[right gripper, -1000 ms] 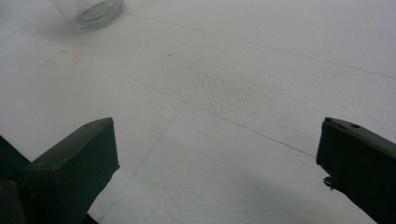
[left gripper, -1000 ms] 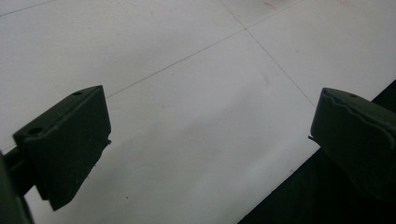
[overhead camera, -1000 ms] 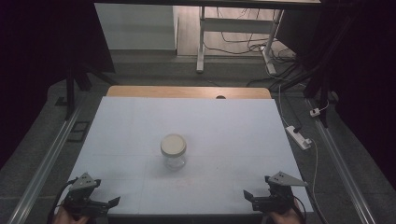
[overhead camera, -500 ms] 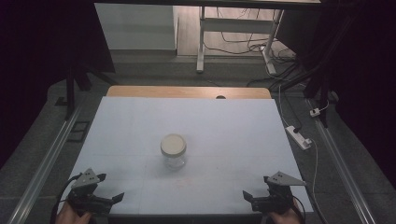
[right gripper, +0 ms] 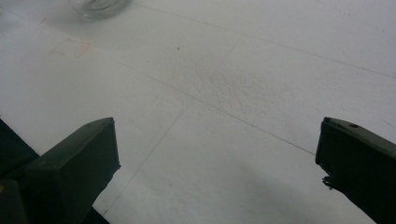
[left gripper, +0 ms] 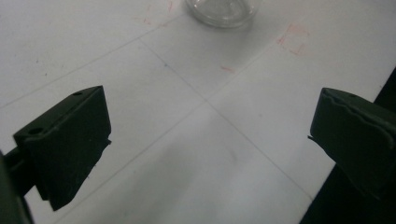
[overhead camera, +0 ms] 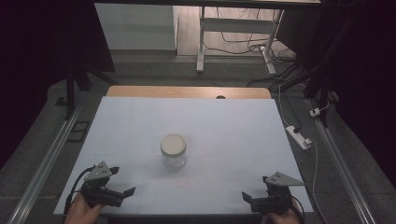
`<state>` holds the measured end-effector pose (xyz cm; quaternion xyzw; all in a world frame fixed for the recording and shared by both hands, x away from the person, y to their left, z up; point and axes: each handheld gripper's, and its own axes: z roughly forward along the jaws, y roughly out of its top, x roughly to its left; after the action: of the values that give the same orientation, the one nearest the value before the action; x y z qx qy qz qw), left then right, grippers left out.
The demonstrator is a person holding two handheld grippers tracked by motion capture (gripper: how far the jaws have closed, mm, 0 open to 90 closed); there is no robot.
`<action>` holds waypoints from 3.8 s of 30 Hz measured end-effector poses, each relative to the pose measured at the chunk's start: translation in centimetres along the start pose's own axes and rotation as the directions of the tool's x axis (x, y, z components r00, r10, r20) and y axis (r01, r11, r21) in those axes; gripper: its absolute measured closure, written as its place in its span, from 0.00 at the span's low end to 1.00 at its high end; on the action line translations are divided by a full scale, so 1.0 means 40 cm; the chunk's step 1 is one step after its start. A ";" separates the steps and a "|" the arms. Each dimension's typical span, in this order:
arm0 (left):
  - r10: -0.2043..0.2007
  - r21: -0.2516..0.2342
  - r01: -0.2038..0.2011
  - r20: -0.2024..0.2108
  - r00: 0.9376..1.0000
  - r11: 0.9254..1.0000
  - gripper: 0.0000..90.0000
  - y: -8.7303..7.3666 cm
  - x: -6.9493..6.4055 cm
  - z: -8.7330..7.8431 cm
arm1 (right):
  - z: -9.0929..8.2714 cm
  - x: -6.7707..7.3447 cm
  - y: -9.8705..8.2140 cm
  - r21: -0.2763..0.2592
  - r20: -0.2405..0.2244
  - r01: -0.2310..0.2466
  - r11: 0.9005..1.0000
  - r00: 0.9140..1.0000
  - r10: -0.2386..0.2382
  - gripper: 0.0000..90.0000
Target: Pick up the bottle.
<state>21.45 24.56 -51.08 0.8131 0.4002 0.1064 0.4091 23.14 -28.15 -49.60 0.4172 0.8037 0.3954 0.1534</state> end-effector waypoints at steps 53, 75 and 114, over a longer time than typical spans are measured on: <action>0.192 -0.033 -0.189 0.115 0.975 0.981 0.00 0.260 -0.012 0.316 | 0.001 0.002 0.000 0.004 -0.019 0.019 1.000 1.000 -0.019 0.00; 0.218 -0.062 -0.214 0.066 0.974 0.975 0.08 0.247 -0.020 0.330 | 0.003 0.003 0.000 0.012 -0.022 0.034 0.999 0.999 -0.034 0.00; 0.196 -0.054 -0.192 0.092 0.976 0.980 0.08 0.294 -0.058 0.264 | 0.005 0.005 0.002 0.019 -0.021 0.038 0.999 0.999 -0.038 0.00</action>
<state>31.85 12.66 -48.68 0.8431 0.2960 0.1152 0.4339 23.17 -27.88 -49.66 0.3991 0.8169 0.3891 0.1486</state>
